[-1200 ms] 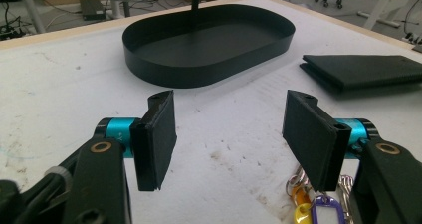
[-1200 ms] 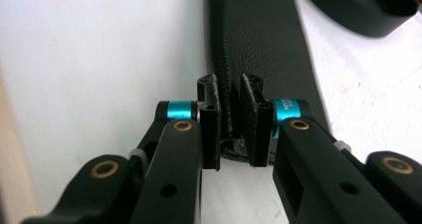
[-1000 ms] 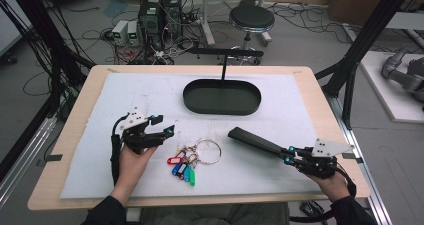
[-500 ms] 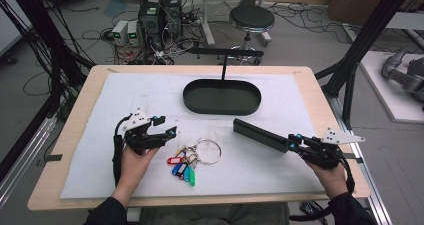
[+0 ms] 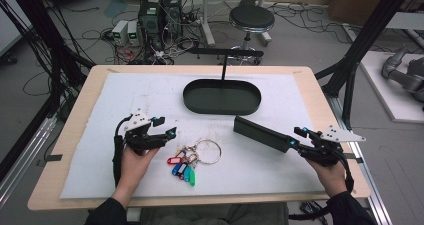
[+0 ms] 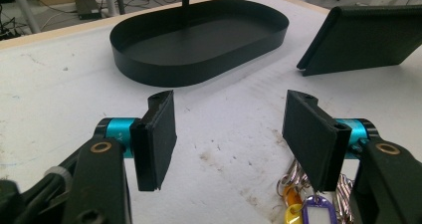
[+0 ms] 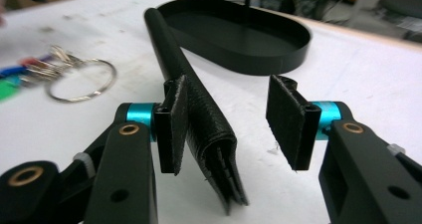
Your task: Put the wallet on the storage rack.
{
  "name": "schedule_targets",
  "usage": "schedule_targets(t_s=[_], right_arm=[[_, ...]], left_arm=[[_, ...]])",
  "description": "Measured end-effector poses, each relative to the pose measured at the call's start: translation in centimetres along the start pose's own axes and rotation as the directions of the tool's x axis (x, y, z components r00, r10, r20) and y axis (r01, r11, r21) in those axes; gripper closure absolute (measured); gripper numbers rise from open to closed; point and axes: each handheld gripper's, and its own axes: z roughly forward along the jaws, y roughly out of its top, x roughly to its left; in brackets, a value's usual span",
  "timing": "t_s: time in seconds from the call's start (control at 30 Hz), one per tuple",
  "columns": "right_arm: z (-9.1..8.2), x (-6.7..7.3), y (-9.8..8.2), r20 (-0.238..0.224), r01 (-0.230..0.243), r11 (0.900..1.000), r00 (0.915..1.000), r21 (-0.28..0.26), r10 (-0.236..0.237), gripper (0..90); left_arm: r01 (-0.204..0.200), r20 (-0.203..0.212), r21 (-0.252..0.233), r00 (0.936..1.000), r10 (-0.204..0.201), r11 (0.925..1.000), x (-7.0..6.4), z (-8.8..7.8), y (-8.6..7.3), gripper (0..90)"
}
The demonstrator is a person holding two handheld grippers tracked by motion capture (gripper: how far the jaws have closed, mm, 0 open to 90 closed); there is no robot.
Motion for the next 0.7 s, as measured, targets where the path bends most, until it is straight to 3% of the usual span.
schedule_targets(t_s=[0.17,0.2,0.23,0.27,0.33,0.37,0.43,0.53,0.63,0.7], right_arm=[[-0.1,0.3,0.0,-0.013,0.069,0.998,0.9975,-0.008,-0.069,64.6],[-0.2,0.8,0.0,0.040,0.148,0.989,0.9882,-0.009,-0.148,74.7],[-0.2,0.8,0.0,0.040,0.148,0.989,0.9882,-0.009,-0.148,74.7],[-0.1,1.1,0.0,0.066,0.173,0.985,0.9828,-0.002,-0.172,76.0],[-0.1,1.0,0.0,0.069,0.167,0.986,0.9838,-0.006,-0.166,76.0],[-0.1,0.7,-0.1,0.032,0.133,0.991,0.9906,-0.010,-0.133,69.3],[0.1,0.4,-0.1,-0.004,0.093,0.996,0.9956,-0.014,-0.093,57.1],[0.3,0.6,-0.1,0.007,0.103,0.995,0.9947,-0.008,-0.103,51.7],[0.3,0.7,0.0,0.020,0.128,0.992,0.9916,0.000,-0.128,52.4],[0.3,0.9,-0.1,0.044,0.166,0.986,0.9851,0.000,-0.166,55.7]], left_arm=[[-0.009,0.007,0.006,0.9999,0.009,0.9999,-0.3,0.2,0.0,37.9],[-0.008,0.004,0.011,1.0000,0.008,0.9999,-0.3,0.3,0.0,37.9],[-0.008,0.004,0.011,1.0000,0.008,0.9999,-0.3,0.3,0.0,37.9],[-0.008,0.004,0.014,1.0000,0.008,0.9999,-0.3,0.3,0.0,37.9],[-0.008,0.004,0.012,1.0000,0.008,0.9999,-0.3,0.3,0.0,37.9],[-0.008,0.004,0.013,1.0000,0.008,0.9999,-0.3,0.3,0.0,37.9],[-0.007,0.005,0.014,1.0000,0.007,0.9999,-0.3,0.3,0.0,37.9],[-0.006,0.005,0.016,1.0000,0.006,0.9999,-0.4,0.4,0.0,37.9],[-0.008,0.007,0.014,0.9999,0.008,0.9999,-0.4,0.4,0.0,37.9],[-0.007,0.007,0.017,1.0000,0.007,0.9998,-0.4,0.4,-0.1,37.9]])
